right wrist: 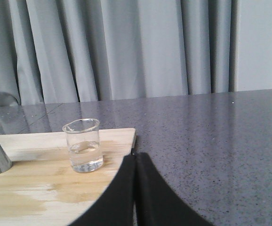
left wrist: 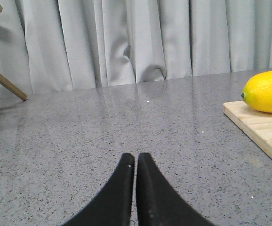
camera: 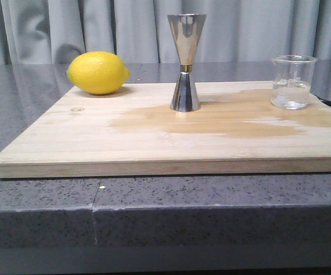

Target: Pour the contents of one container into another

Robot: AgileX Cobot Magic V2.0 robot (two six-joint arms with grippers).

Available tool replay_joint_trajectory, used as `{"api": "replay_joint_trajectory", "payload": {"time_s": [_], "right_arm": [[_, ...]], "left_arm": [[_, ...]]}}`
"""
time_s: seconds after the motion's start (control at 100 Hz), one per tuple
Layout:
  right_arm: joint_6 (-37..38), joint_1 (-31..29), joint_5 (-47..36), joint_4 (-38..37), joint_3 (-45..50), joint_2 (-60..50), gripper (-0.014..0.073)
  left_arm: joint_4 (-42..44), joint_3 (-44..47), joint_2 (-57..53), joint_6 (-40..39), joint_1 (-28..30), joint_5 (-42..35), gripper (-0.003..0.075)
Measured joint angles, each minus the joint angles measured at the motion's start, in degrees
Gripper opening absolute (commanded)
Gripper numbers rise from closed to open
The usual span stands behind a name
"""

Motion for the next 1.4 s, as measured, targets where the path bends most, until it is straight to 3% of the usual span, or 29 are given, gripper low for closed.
{"api": "replay_joint_trajectory", "payload": {"time_s": [1.2,1.4], "right_arm": [[0.0,0.0,-0.9,0.0,0.0,0.0,-0.0075],[0.0,0.0,5.3,0.0,-2.4,0.0,-0.0075]], "left_arm": [[-2.8,0.0,0.0,0.0,0.0,-2.5,-0.0019],[-3.4,-1.5,0.0,0.0,0.0,-1.8,-0.0019]]}}
